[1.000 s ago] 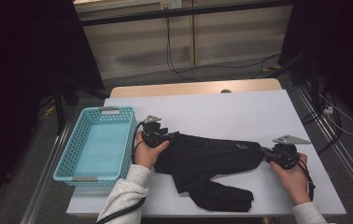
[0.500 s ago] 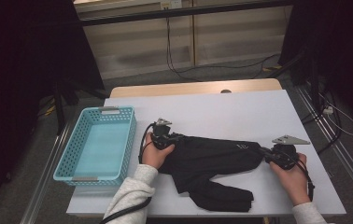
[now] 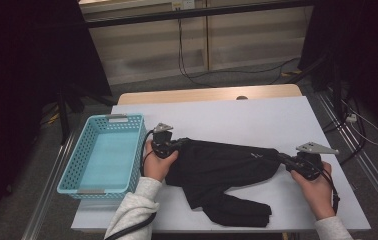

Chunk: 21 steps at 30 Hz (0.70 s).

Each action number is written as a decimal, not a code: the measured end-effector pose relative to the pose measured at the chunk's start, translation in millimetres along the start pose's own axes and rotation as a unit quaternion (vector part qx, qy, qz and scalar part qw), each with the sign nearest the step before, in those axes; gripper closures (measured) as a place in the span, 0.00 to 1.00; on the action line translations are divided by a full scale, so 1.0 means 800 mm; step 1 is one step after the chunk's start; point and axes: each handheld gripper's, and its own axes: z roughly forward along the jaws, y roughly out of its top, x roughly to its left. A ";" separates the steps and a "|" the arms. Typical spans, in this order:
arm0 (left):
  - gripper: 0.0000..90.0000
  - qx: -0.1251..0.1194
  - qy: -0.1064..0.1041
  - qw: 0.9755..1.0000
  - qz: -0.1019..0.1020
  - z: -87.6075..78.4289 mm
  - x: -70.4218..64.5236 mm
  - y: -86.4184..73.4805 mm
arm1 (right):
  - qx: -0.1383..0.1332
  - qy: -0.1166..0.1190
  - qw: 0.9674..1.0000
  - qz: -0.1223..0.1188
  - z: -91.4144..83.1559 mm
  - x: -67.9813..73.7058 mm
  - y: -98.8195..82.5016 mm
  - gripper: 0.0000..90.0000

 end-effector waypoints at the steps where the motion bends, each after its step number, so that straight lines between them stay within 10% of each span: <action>1: 0.96 -0.008 -0.003 1.000 0.001 -0.006 0.000 0.000 | -0.013 0.004 1.000 -0.011 -0.003 0.005 0.005 0.96; 10: 0.96 -0.022 -0.007 1.000 0.014 -0.043 0.004 -0.018 | -0.011 0.019 0.999 -0.024 -0.006 0.021 0.008 0.96; 21: 0.95 -0.009 -0.003 1.000 0.016 -0.046 0.002 -0.025 | 0.003 0.001 1.000 0.031 0.042 0.024 0.037 0.55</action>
